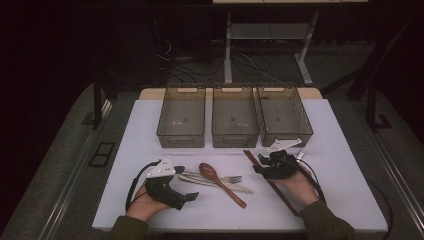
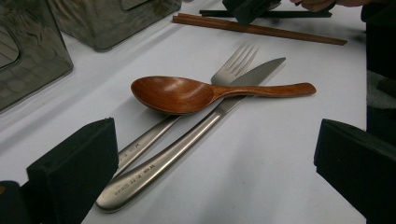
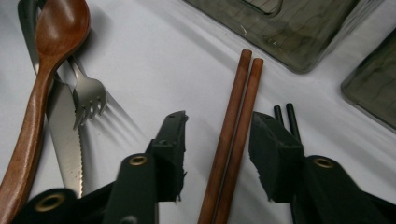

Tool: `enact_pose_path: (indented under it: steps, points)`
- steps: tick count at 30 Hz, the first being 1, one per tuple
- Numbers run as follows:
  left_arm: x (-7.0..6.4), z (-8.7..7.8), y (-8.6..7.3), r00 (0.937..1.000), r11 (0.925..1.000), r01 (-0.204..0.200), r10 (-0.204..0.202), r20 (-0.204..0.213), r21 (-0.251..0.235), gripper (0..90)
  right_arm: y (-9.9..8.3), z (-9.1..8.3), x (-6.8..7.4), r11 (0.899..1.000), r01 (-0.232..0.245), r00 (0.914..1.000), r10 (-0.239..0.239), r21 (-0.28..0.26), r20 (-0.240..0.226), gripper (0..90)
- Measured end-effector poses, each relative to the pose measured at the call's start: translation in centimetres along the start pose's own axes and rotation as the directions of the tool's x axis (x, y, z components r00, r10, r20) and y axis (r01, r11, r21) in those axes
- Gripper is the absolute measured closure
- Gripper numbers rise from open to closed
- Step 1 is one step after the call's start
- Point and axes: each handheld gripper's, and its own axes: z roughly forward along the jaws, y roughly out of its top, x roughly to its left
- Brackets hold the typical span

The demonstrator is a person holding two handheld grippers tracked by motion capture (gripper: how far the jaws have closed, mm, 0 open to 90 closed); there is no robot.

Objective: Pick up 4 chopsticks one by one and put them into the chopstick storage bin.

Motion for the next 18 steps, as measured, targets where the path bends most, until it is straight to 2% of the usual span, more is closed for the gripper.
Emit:
enact_pose_path:
  steps: [10, 18]
  points:
    - [0.0, 0.0, 0.0, 1.0, 1.0, 0.001, -0.001, 0.0, 0.002, 0.0, -0.1, 0.8, -0.1, 0.999, 0.009, 0.9992, -0.01, 0.042, 0.037, 68.3]
    - [0.0, 0.0, 0.0, 1.0, 0.9999, -0.008, 0.008, 0.003, 0.01, 0.0, -0.1, 1.1, 0.0, 0.998, 0.011, 0.9981, -0.014, 0.054, 0.059, 72.6]
